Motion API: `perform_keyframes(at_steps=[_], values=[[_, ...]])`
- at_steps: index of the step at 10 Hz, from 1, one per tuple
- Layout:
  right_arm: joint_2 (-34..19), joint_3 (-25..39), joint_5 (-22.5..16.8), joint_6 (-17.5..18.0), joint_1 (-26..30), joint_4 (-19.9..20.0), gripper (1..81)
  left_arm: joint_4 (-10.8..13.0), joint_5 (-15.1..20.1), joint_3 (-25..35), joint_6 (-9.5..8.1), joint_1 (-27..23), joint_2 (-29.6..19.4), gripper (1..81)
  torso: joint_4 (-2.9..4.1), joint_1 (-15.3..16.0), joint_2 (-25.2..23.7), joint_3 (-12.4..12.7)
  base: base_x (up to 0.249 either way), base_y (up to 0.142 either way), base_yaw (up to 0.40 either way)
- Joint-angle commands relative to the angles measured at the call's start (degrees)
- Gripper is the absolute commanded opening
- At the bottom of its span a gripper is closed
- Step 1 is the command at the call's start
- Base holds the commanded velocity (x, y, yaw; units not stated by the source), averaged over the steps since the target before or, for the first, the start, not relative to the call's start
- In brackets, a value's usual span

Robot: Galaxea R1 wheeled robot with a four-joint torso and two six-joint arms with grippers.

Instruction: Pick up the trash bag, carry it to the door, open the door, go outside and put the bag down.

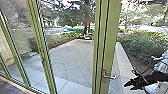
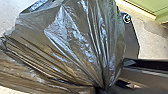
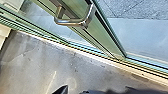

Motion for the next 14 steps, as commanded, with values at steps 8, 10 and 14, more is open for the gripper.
perform_keyframes(at_steps=[8,10,14], values=[[11.9,-15.3,1.6,15.5,12.0,2.3,81.1,-0.8,4.3,-1.7,0.11,-3.0,1.3,1.0,0.00,0.0,0.0,0.0,0.000,0.000,0.000],[13.2,-16.7,3.4,19.5,11.8,2.2,81.1,-0.8,4.3,-1.9,0.11,-3.0,1.3,1.0,0.00,0.0,0.0,0.0,0.000,0.000,0.000],[17.7,-22.3,5.4,24.4,10.2,2.2,81.1,-0.8,4.3,-1.9,0.11,-3.0,1.3,1.0,0.00,0.0,0.0,0.0,0.000,0.000,0.000]])
